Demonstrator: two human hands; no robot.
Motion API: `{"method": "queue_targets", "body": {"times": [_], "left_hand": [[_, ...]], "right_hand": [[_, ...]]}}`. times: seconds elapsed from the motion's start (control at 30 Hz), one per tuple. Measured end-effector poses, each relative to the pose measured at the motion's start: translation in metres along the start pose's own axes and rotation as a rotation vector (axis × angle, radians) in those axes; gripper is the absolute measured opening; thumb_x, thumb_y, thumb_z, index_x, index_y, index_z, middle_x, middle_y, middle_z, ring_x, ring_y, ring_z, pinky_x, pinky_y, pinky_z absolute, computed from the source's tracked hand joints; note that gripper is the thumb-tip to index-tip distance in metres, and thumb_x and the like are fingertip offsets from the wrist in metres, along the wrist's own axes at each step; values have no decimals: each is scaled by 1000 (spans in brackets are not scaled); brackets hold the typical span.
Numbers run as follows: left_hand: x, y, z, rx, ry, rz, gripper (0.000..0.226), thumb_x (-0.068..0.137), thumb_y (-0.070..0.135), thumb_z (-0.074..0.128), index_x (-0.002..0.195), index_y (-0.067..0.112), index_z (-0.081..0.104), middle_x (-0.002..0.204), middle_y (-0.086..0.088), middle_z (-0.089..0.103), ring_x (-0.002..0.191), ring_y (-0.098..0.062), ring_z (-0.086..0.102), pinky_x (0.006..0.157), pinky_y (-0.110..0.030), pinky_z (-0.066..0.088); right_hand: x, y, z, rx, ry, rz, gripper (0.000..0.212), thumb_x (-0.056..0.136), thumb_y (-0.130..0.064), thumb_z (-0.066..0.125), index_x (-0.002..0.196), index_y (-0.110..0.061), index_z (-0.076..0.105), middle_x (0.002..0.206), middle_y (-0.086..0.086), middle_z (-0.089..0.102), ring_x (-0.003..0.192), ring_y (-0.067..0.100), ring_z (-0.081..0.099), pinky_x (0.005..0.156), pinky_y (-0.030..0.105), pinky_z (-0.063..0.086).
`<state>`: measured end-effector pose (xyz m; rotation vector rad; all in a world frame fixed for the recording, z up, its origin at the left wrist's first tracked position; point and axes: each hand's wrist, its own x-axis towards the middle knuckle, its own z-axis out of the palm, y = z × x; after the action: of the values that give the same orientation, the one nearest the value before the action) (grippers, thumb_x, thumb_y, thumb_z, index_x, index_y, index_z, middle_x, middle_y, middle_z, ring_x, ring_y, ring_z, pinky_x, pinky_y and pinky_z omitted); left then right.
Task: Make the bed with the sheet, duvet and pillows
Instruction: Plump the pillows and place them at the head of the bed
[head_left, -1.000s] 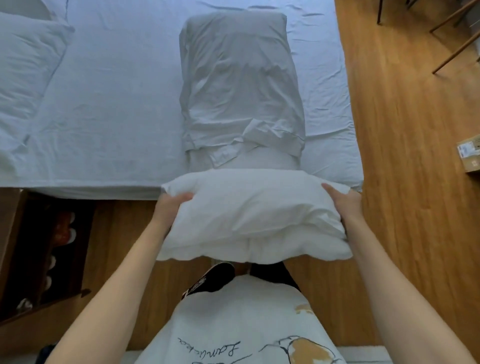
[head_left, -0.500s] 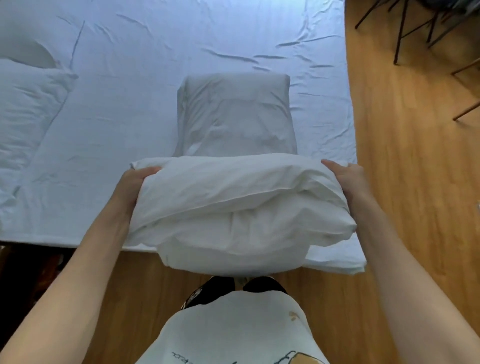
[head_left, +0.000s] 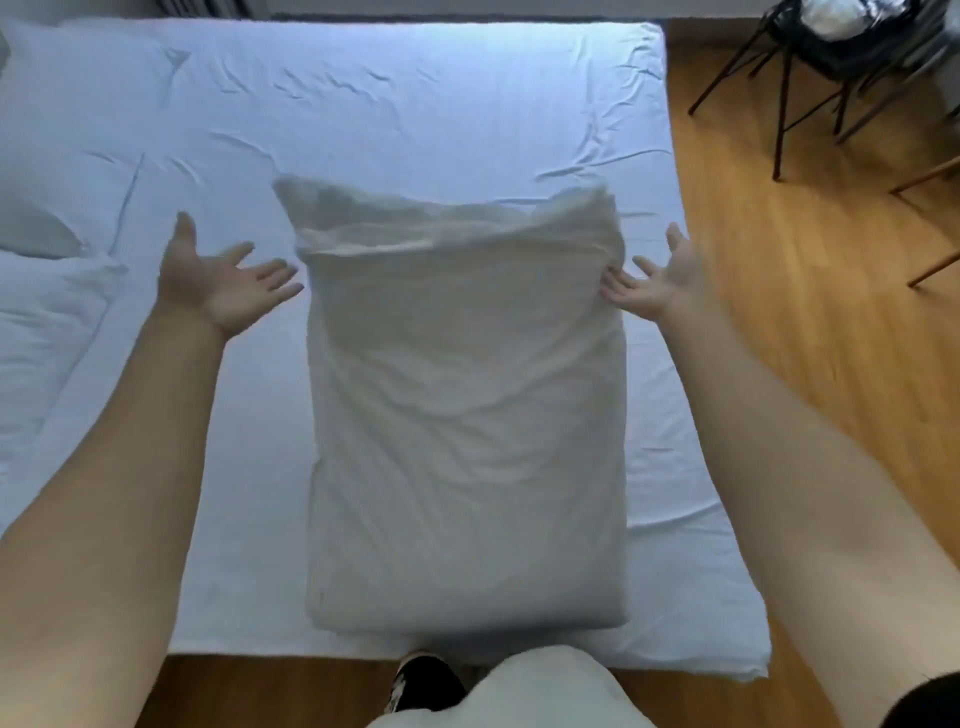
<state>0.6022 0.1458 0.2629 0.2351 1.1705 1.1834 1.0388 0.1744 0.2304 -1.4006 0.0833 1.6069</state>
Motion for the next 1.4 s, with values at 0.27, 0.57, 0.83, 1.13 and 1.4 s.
{"method": "queue_targets", "body": {"times": [0.27, 0.57, 0.83, 1.13, 1.4], "left_hand": [[57, -141, -19, 1047, 185, 57, 50, 95, 30, 55, 140, 11, 44, 139, -9, 50, 128, -24, 45, 105, -38, 37], [157, -155, -72, 1188, 289, -79, 137, 47, 73, 75, 150, 16, 5, 154, -10, 22, 141, -26, 26, 113, -46, 29], [178, -171, -55, 795, 265, -131, 66, 68, 32, 84, 125, 9, 58, 120, -8, 64, 101, -22, 63, 89, -35, 51], [201, -88, -7, 897, 357, 182, 71, 75, 43, 76, 132, 10, 51, 124, -6, 60, 110, -20, 60, 88, -33, 49], [213, -175, 4, 1650, 224, 658, 66, 93, 43, 45, 149, 12, 28, 154, -25, 20, 142, -39, 19, 116, -45, 15]], "right_hand": [[70, 119, -6, -982, 229, -395, 38, 92, -29, 59, 120, -4, 56, 117, 15, 59, 112, 32, 54, 89, 37, 41], [134, 124, -37, -1078, 332, -314, 122, 55, -71, 67, 152, -27, 8, 152, 3, 34, 137, 28, 37, 108, 42, 32], [152, 124, -10, -972, 380, -416, 74, 66, -44, 82, 126, -17, 50, 108, -3, 61, 107, 25, 58, 79, 29, 41], [181, 56, 42, -1060, 457, -685, 82, 69, -62, 69, 138, -25, 44, 126, 6, 58, 113, 29, 56, 94, 40, 46], [197, 128, 51, -1713, 215, -1045, 77, 84, -67, 38, 149, -28, 28, 156, 22, 19, 143, 40, 18, 115, 50, 15]]}}
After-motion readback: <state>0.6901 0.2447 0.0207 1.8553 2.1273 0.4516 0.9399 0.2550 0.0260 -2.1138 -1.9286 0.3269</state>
